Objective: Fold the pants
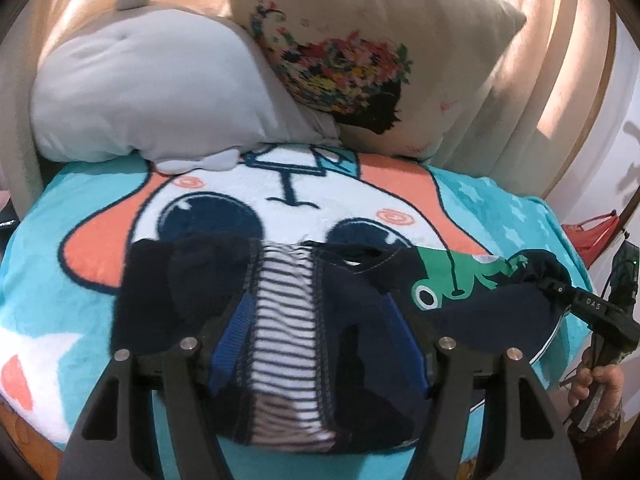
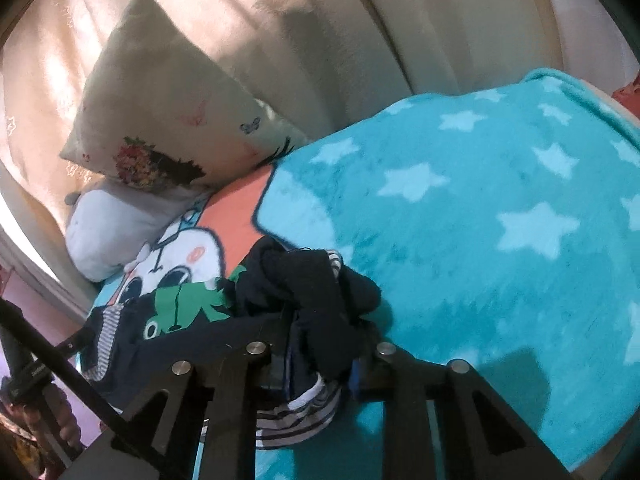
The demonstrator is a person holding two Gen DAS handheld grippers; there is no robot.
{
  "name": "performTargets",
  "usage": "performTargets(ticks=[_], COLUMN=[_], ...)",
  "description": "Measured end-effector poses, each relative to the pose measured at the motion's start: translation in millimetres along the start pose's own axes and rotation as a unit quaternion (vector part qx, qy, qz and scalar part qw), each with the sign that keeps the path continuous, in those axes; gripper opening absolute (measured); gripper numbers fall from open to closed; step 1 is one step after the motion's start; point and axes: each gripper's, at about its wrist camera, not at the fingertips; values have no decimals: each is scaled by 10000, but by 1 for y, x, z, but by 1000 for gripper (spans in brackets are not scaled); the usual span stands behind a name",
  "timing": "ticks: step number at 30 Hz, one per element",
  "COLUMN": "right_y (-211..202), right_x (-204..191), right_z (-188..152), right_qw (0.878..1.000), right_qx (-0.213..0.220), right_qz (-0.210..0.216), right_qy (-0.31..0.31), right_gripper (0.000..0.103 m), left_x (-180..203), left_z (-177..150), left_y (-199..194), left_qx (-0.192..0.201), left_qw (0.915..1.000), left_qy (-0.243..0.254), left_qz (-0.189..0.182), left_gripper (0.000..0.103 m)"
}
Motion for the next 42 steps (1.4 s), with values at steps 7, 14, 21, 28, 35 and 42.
performTargets(ticks=[7,14,21,28,35,42], right_y=[-6,-57,-6,6,-30,-52], right_x=[8,-29,-44,-39,-29,-5], right_z=[-4,-12,-26,-31,-36,-47], right_qw=[9989,9941,9978,9951,9954,9933], right_qx=[62,1017,368,341,824,1037], right_qz=[-421,-351,-271,-705,-426,-485], right_qy=[179,-139,-487,-598,-240,133], right_gripper=[45,55,55,51,58,66], left_x=[35,69,75,84,115,160], left_z=[4,11,14,17,21,41], left_y=[23,52,80,75,53,51], left_qx=[-291,-451,-638,-640,-428,-550], left_qw=[9988,9952,9912,9896,9861,9794], left_qy=[332,806,984,1141,1564,1935], left_qz=[228,332,620,602,374,-165], left_gripper=[67,67,69,70,70,70])
Point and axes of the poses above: each gripper's, at about its wrist camera, not at the fingertips, and y roughly the way its jaws point, x to its right, z to its top, and after that the axes turned 8 degrees about -x, right-handed
